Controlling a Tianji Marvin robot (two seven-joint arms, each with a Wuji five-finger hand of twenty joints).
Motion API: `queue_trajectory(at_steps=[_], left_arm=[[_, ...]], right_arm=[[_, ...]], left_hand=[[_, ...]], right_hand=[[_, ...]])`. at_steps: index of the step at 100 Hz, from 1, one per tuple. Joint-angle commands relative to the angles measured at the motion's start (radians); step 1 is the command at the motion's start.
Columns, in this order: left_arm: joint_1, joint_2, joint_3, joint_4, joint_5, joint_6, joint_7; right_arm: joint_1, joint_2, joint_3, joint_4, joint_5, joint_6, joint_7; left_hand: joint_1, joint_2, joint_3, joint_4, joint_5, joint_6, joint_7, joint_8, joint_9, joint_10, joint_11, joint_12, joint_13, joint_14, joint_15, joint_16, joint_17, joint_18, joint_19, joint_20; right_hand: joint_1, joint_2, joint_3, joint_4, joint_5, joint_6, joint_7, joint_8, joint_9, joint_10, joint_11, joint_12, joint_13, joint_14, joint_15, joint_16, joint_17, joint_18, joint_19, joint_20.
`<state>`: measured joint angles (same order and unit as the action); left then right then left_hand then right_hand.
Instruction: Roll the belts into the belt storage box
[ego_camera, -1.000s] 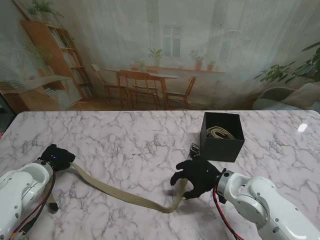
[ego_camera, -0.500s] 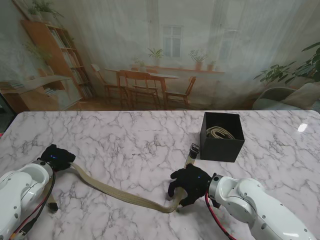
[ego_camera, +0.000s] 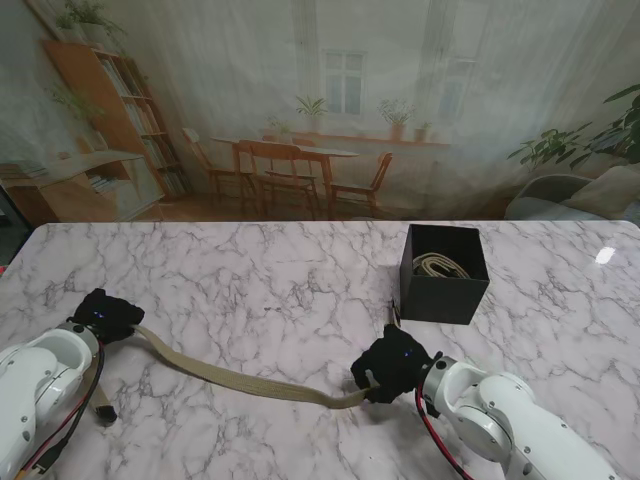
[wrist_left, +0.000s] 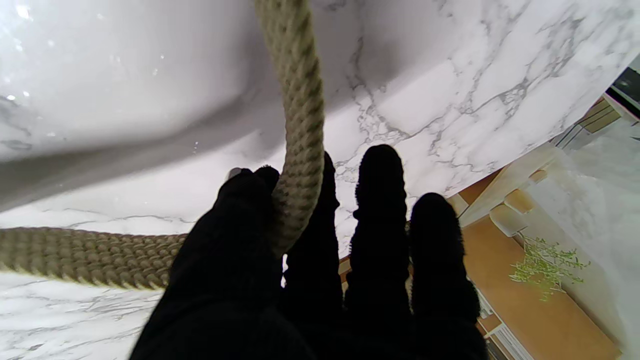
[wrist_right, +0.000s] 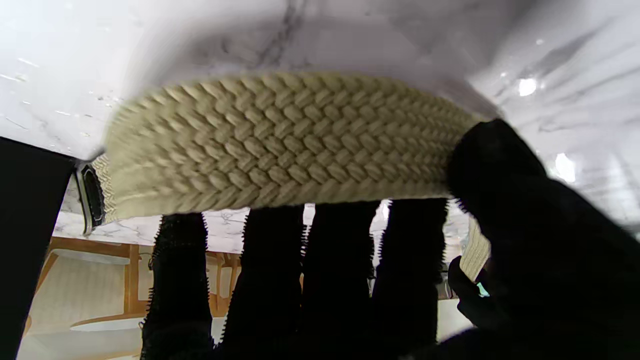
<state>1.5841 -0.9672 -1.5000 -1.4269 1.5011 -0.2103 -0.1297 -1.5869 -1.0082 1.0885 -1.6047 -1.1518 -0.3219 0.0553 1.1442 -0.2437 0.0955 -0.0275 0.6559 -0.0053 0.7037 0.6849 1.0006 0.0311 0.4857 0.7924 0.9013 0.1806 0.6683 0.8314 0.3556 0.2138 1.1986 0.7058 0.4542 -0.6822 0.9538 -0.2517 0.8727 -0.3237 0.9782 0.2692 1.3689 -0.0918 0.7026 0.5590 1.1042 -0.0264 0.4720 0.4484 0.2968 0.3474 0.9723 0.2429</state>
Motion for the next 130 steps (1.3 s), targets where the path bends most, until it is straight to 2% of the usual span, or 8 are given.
queue_trajectory(at_steps=[1, 14, 23, 37, 68, 80, 97, 130], left_arm=[[0.006, 0.002, -0.006, -0.004, 0.005, 0.007, -0.007], [0.011, 0.003, -0.016, -0.004, 0.012, 0.013, 0.002], [0.012, 0.003, -0.019, -0.002, 0.015, 0.017, 0.004], [0.009, 0.003, -0.016, 0.004, 0.02, 0.024, -0.002], [0.003, 0.003, -0.012, 0.007, 0.015, 0.025, -0.001], [0.0, 0.003, -0.012, 0.009, 0.016, 0.027, 0.002], [0.001, 0.003, -0.012, 0.011, 0.021, 0.044, 0.013], [-0.008, 0.003, -0.004, 0.033, 0.012, 0.064, 0.006]], right_arm=[[-0.038, -0.002, 0.016, -0.043, 0.015, 0.024, 0.034], [-0.096, -0.002, 0.057, -0.118, 0.107, 0.053, 0.167], [-0.122, 0.005, 0.089, -0.158, 0.216, 0.047, 0.281], [-0.149, 0.001, 0.125, -0.172, 0.291, 0.031, 0.275], [-0.203, -0.025, 0.233, -0.155, 0.048, -0.029, -0.034], [-0.237, -0.009, 0.294, -0.183, -0.103, -0.023, -0.017], [-0.271, -0.003, 0.345, -0.205, -0.099, -0.028, 0.107], [-0.201, 0.009, 0.275, -0.124, -0.131, -0.031, 0.118]], left_hand=[[0.06, 0.03, 0.009, 0.026, 0.022, -0.008, 0.022, 0.001, -0.001, 0.002, -0.003, 0.015, -0.003, 0.008, -0.013, -0.004, -0.01, 0.004, -0.006, 0.01], [0.061, 0.03, 0.009, 0.026, 0.022, -0.006, 0.021, 0.001, -0.001, 0.001, -0.003, 0.015, -0.004, 0.008, -0.013, -0.004, -0.01, 0.004, -0.006, 0.01], [0.06, 0.03, 0.008, 0.026, 0.022, -0.006, 0.021, 0.001, -0.001, 0.001, -0.003, 0.015, -0.002, 0.008, -0.013, -0.004, -0.01, 0.005, -0.006, 0.01], [0.061, 0.031, 0.009, 0.026, 0.021, -0.007, 0.021, 0.001, -0.001, 0.002, -0.003, 0.015, -0.004, 0.007, -0.013, -0.004, -0.01, 0.003, -0.007, 0.01], [0.061, 0.031, 0.008, 0.026, 0.021, -0.007, 0.02, 0.001, -0.001, 0.001, -0.004, 0.015, -0.003, 0.007, -0.014, -0.004, -0.011, 0.005, -0.008, 0.01], [0.06, 0.034, 0.008, 0.026, 0.019, -0.008, 0.019, 0.001, -0.004, -0.001, -0.005, 0.015, -0.006, 0.008, -0.015, -0.005, -0.014, 0.005, -0.009, 0.01], [0.06, 0.039, 0.006, 0.025, 0.014, -0.007, 0.015, 0.0, -0.012, -0.002, -0.013, 0.009, -0.014, 0.01, -0.024, -0.009, -0.018, 0.005, -0.015, 0.008], [0.065, 0.041, 0.004, 0.025, 0.015, -0.006, 0.009, -0.005, -0.014, -0.001, -0.02, 0.004, -0.016, 0.009, -0.033, -0.015, -0.019, 0.005, -0.019, 0.006]], right_hand=[[0.03, 0.058, 0.026, -0.015, 0.045, 0.083, 0.036, -0.066, 0.089, 0.048, 0.155, 0.047, 0.085, 0.0, 0.08, 0.045, 0.042, 0.028, 0.05, 0.017], [-0.016, 0.209, -0.043, 0.018, 0.048, 0.198, -0.083, -0.085, 0.089, 0.111, 0.112, -0.038, 0.096, 0.053, 0.072, 0.049, 0.079, 0.027, 0.09, 0.053], [-0.076, 0.305, -0.118, 0.101, 0.008, 0.239, -0.278, 0.028, 0.027, 0.14, -0.064, -0.08, 0.037, 0.08, 0.016, 0.038, 0.057, 0.03, 0.08, 0.07], [-0.104, 0.337, -0.168, 0.156, -0.082, 0.227, -0.383, 0.13, -0.149, 0.158, -0.206, -0.092, -0.088, 0.101, -0.071, 0.011, 0.023, 0.028, 0.062, 0.089], [-0.091, 0.212, -0.07, 0.122, -0.186, 0.099, -0.387, 0.149, -0.457, 0.174, -0.314, -0.156, -0.316, 0.125, -0.178, -0.072, -0.022, 0.006, 0.046, 0.106], [-0.065, 0.137, 0.046, 0.156, -0.279, 0.058, -0.427, 0.165, -0.628, 0.194, -0.363, -0.204, -0.437, 0.147, -0.241, -0.132, -0.059, -0.015, -0.001, 0.097], [-0.049, 0.069, 0.104, 0.175, -0.361, 0.073, -0.473, 0.153, -0.737, 0.201, -0.39, -0.244, -0.535, 0.161, -0.294, -0.178, -0.115, -0.021, -0.068, 0.077], [-0.062, -0.028, -0.078, 0.143, -0.225, 0.019, -0.356, 0.242, -0.636, 0.141, -0.367, -0.259, -0.473, 0.148, -0.279, -0.192, -0.085, -0.011, -0.08, 0.08]])
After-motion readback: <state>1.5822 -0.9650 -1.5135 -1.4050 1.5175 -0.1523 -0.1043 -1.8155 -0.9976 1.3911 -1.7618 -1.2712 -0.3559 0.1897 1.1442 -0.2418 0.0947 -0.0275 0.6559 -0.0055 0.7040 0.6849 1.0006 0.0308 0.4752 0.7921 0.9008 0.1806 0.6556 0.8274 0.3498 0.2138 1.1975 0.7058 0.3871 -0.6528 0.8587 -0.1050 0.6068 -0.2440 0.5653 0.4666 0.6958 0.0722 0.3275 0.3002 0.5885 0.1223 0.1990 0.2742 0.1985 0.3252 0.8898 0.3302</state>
